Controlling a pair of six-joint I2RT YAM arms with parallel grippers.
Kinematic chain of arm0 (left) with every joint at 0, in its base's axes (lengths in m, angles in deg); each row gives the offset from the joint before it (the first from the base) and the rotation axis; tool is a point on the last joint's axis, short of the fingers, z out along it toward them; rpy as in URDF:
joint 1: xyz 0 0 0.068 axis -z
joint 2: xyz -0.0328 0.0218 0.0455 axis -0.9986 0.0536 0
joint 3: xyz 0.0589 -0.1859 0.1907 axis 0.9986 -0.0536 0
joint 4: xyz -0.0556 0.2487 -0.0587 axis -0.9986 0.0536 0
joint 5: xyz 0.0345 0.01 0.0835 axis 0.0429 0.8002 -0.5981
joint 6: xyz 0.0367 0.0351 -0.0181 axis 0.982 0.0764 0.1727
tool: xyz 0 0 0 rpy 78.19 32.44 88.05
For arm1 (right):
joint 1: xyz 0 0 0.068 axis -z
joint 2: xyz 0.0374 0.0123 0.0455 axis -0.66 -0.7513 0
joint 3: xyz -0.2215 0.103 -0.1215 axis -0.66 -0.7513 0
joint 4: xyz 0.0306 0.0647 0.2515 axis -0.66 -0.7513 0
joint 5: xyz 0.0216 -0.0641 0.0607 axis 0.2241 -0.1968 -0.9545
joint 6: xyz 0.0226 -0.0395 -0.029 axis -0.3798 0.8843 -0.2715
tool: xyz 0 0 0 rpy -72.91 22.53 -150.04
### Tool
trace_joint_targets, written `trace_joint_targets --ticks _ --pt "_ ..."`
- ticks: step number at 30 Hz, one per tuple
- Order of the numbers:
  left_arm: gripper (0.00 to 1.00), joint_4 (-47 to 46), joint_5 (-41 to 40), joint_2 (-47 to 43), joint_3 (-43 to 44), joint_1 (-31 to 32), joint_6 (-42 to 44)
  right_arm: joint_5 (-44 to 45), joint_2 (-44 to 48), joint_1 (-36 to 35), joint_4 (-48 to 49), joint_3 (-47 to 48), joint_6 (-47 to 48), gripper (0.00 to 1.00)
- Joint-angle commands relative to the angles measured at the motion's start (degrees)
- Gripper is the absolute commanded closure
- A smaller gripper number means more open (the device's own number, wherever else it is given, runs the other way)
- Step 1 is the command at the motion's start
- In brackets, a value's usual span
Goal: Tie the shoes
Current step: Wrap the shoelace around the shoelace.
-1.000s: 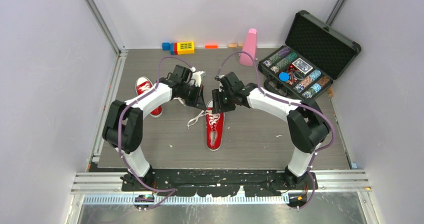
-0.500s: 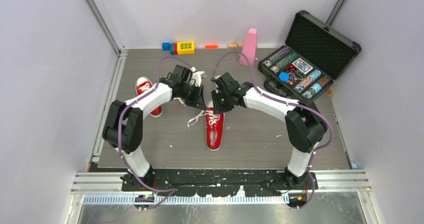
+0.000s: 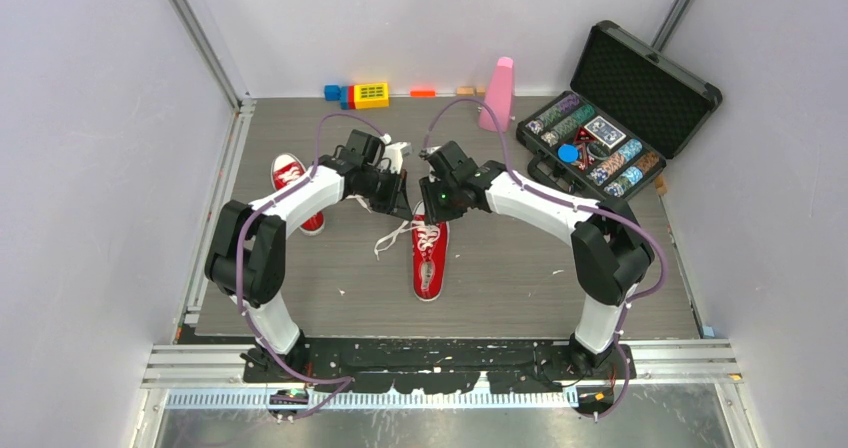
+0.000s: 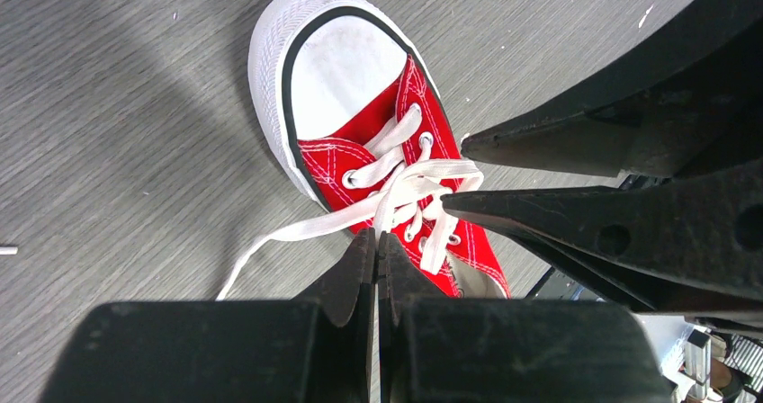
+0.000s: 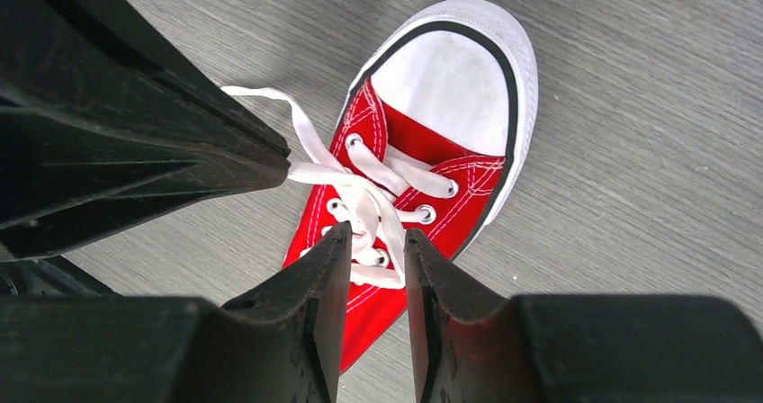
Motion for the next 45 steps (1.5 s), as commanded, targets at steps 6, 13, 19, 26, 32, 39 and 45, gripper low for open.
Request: trace_joint_targets --ticks 6,13,19,26,32,39,45 --pt "1.0 0.7 0.8 -0.7 0.6 -0.2 0.1 0.5 -0.6 -1.2 -0.8 2.7 1.3 0.71" --pt "1.0 0.7 0.8 -0.5 0.5 -0.3 0.1 0.3 -1.8 -1.3 -0.1 2.1 1.0 0.72" --pt "1.0 0.7 1.1 -0.5 0.5 -0.2 0.1 0.0 -2.8 -1.4 0.5 2.1 0.6 0.74" --pt "1.0 1.0 1.1 -1.0 0.5 -0.2 0.1 -0.5 -2.4 -1.4 0.5 2.4 0.7 0.83" --pt "1.0 1.1 1.3 -1.0 0.5 -0.3 0.0 -0.9 -3.0 -1.6 0.5 2.6 0.7 0.78" --pt "1.0 1.2 1.3 -0.9 0.5 -0.2 0.1 -1.1 -3.9 -1.6 0.9 2.5 0.7 0.75" --pt "1.0 1.4 1.3 -0.9 0.6 -0.3 0.1 -1.4 -4.2 -1.6 1.0 2.8 0.8 0.82"
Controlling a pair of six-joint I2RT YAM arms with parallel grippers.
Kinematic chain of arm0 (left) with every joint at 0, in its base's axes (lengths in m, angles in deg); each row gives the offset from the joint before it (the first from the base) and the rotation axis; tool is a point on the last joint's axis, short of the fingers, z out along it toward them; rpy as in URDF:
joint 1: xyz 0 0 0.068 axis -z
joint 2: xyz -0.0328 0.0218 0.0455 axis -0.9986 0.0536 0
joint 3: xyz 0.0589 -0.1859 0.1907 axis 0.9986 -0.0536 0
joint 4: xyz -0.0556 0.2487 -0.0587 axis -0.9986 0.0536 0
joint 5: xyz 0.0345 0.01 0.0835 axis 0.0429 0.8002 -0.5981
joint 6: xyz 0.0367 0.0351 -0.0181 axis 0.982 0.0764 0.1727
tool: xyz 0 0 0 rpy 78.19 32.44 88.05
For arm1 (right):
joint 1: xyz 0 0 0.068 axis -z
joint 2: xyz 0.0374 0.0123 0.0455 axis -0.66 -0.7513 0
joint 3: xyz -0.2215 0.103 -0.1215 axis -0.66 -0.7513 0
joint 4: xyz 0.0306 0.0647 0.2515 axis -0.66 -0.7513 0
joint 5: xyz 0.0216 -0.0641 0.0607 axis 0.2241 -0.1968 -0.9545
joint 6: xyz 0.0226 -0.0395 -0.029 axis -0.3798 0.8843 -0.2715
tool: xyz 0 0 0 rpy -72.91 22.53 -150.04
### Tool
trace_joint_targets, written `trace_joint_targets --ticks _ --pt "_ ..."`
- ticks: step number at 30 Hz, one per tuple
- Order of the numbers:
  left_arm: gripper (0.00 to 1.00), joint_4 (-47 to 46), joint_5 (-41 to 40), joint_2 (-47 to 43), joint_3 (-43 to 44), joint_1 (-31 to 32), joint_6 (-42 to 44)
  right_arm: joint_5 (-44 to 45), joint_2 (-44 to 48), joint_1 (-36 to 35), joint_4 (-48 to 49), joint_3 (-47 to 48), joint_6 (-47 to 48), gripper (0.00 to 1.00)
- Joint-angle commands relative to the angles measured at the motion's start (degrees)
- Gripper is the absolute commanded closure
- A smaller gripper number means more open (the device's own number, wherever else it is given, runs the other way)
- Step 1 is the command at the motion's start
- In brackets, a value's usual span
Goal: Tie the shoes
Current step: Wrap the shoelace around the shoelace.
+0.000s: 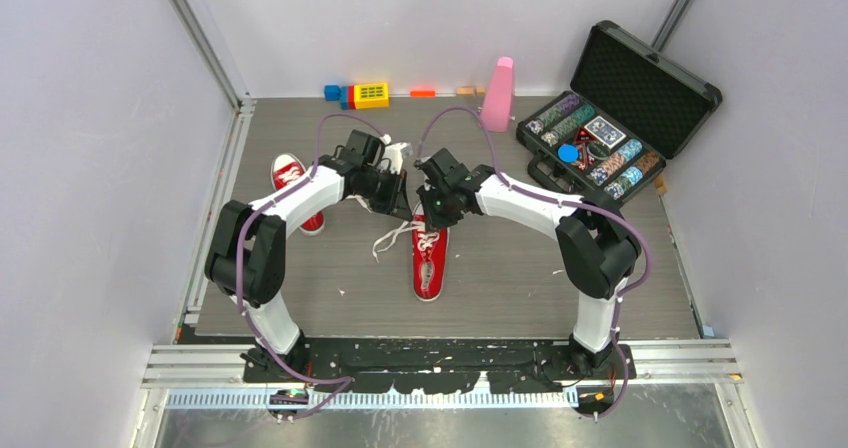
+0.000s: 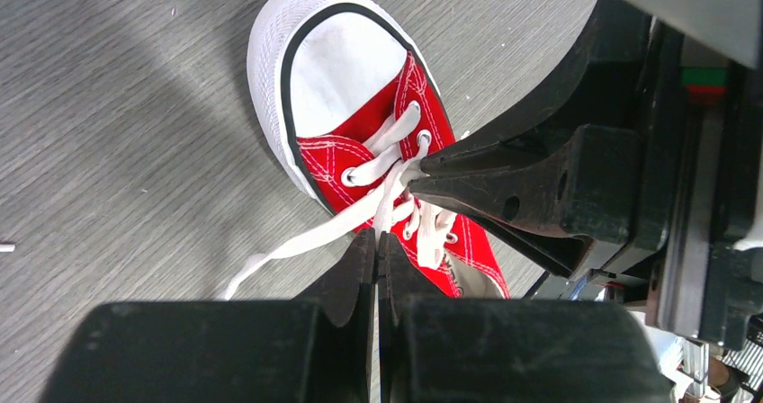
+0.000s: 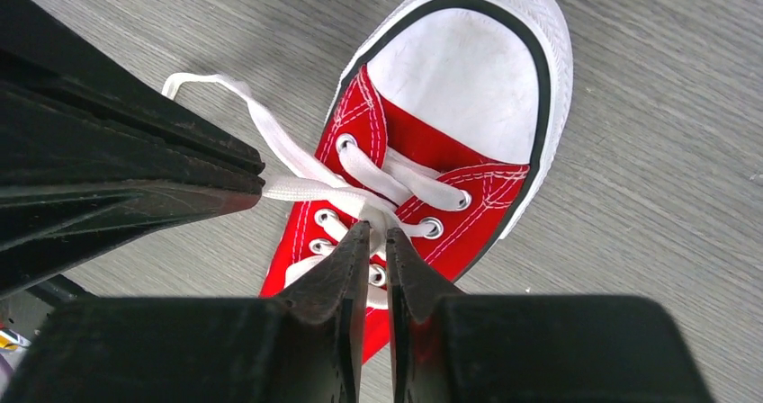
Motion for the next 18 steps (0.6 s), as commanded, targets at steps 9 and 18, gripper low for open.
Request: trace_joint_targets --ticks 9,18 --pt "1.0 1.6 0.6 -1.4 0.8 -0.2 -0.2 -0.5 2.0 -0.5 -0.3 4.2 0.4 1.0" --pt "1.0 1.6 0.3 -2.1 0.6 -0.2 -0.7 1.0 2.9 -0.5 -1.3 4.7 0.8 1.0"
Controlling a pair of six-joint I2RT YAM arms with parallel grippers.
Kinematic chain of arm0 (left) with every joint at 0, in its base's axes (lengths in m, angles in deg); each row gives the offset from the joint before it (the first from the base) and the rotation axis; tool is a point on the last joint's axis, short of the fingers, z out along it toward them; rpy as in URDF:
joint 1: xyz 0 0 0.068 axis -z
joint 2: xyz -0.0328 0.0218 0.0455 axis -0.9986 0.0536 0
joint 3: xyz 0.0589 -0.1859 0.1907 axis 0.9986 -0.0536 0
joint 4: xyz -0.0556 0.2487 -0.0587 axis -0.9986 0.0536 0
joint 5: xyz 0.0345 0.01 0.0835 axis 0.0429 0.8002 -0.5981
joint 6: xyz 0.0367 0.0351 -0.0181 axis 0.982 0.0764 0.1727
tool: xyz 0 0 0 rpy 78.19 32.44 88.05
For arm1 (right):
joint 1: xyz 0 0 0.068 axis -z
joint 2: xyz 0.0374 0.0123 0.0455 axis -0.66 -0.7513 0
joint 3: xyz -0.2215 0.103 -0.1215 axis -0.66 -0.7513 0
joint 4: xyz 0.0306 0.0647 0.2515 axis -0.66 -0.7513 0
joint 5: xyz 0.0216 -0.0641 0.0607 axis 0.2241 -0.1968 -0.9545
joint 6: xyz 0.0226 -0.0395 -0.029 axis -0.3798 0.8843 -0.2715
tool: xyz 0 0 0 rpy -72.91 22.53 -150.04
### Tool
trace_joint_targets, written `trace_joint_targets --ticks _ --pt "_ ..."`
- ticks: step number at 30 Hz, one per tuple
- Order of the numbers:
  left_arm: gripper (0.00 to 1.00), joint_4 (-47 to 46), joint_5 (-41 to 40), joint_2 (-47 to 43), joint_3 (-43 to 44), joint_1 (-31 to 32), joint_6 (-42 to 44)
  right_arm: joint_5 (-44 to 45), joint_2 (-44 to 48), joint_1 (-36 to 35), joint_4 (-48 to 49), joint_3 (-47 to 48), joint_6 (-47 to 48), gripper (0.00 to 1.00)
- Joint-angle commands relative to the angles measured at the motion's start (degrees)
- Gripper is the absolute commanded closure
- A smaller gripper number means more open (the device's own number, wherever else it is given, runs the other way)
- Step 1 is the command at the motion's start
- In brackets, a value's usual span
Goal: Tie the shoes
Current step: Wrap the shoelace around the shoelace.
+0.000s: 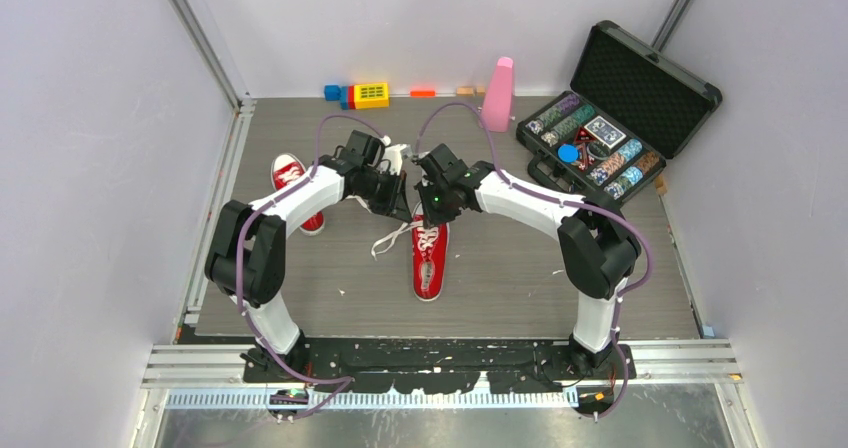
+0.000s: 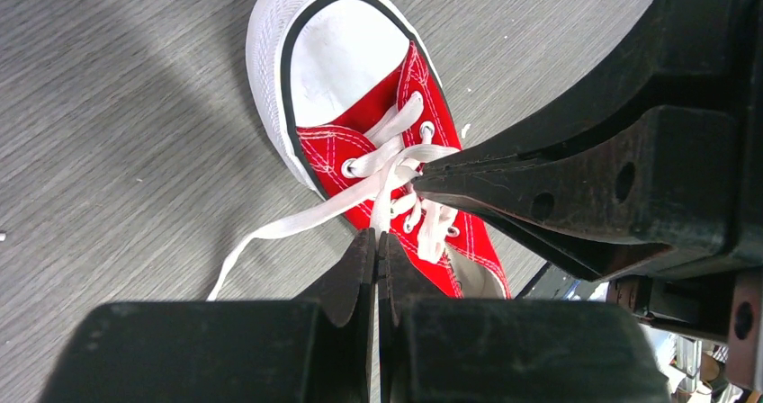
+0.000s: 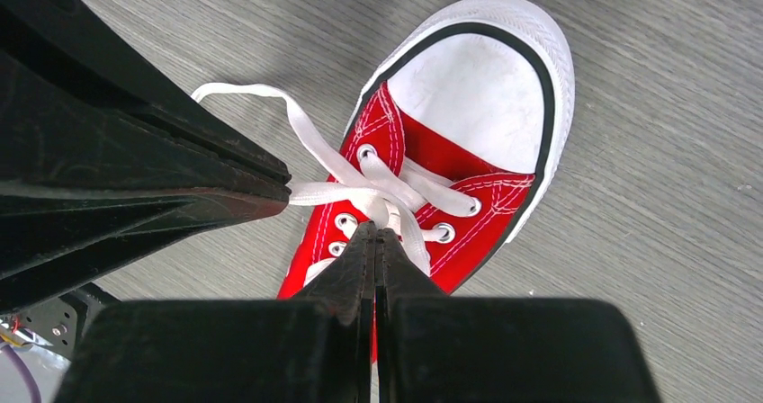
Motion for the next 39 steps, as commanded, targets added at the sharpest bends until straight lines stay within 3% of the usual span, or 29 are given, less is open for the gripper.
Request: trace_joint_targets --ticks 1,29,39 --pt "1.0 0.4 0.3 -2.1 0.6 -0.2 -0.5 1.5 2.9 -0.3 -0.5 2.6 0.9 1.0" --pt "1.0 2.4 -2.3 -1.9 0.3 -0.2 -0.4 2.5 1.5 1.8 -2.5 5.3 2.5 1.0" --pt "1.0 1.0 -1.0 -1.9 0.2 -0.2 -1.1 2.1 1.7 2.7 -1.5 3.3 2.5 0.81"
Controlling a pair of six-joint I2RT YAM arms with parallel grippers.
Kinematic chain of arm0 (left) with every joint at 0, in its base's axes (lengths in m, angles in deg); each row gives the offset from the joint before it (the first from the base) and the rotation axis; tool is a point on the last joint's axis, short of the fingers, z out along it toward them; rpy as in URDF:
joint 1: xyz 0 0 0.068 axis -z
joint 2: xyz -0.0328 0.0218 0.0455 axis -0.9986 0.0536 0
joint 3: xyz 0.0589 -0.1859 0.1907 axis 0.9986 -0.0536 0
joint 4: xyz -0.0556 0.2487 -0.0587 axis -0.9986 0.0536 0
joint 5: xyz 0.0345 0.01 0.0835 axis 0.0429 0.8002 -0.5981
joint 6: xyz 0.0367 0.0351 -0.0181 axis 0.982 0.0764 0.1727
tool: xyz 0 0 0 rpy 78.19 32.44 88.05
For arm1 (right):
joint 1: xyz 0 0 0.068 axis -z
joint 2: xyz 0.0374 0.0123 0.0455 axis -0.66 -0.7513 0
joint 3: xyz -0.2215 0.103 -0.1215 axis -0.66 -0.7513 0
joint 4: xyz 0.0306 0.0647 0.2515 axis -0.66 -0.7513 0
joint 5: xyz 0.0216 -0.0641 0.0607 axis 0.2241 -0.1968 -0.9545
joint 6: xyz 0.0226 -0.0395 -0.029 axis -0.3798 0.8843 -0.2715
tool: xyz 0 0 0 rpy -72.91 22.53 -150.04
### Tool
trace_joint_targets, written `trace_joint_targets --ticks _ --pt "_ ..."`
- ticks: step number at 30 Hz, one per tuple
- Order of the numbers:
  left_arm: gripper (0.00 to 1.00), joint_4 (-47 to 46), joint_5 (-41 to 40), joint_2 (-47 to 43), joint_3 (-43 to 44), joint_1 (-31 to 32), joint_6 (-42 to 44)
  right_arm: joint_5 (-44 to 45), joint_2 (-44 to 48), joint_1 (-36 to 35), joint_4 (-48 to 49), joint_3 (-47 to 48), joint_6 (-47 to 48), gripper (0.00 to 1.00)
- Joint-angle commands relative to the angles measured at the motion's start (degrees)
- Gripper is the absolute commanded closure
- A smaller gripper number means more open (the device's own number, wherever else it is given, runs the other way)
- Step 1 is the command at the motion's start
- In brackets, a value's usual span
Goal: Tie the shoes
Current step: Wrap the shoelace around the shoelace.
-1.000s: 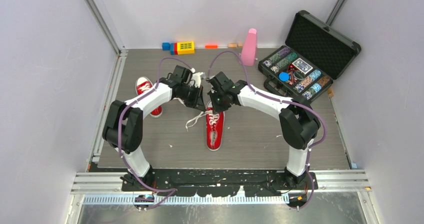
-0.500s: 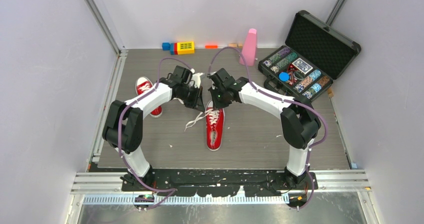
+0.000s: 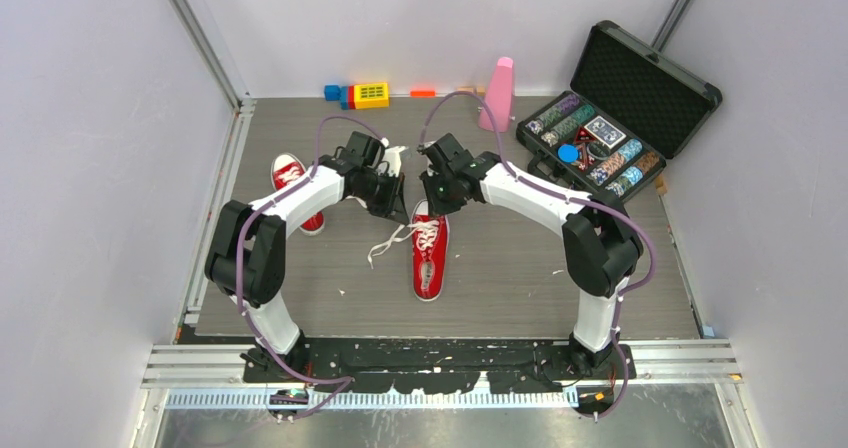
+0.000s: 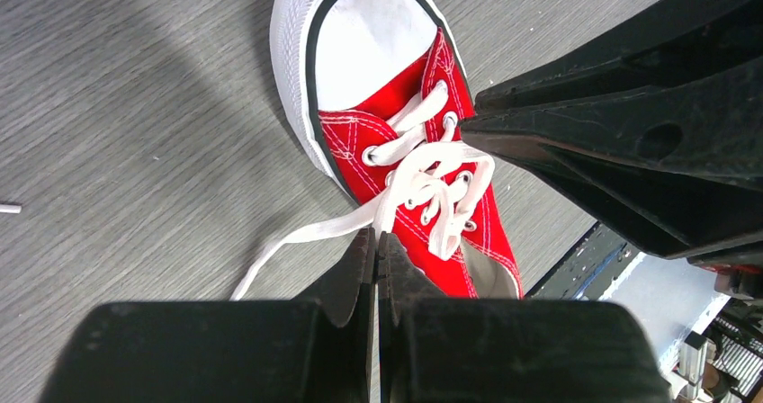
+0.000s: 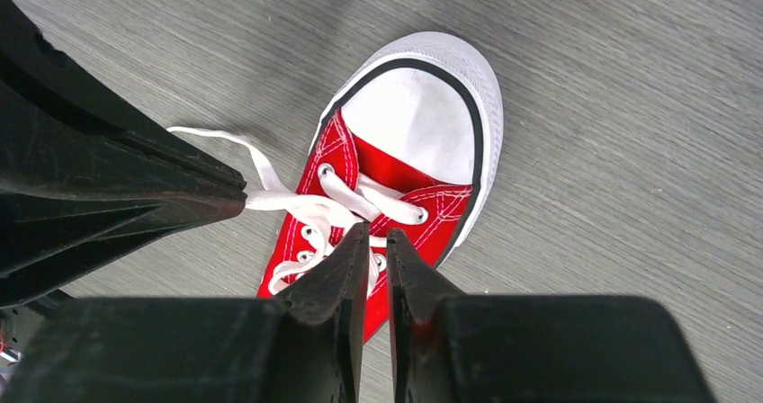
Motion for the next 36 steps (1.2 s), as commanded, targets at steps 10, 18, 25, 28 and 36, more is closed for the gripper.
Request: trace_joint_targets --ticks 10,18,25,28,36 --pt "1.0 -0.8 1.2 -2.1 0.0 -0.2 -0.9 -7.1 2.4 1.7 3.6 -0.8 0.6 0.47" --pt "1.0 -0.6 1.5 -1.8 0.4 -0.2 -0.8 -9.2 0.6 1.5 1.3 0.7 4.3 0.33" --pt "1.0 -0.4 1.8 -1.8 0.5 -0.2 -0.7 -12.5 -2.6 1.5 -3.0 3.0 7.2 0.33" --pt "1.0 -0.4 1.9 -1.9 0.5 -0.2 -0.7 -13.3 -3.3 1.5 -3.2 3.2 7.4 0.33" --pt "1.0 -0.2 2.2 -1.8 0.5 -0.2 -0.7 -14.1 -5.3 1.4 -3.4 4.8 7.1 0.45"
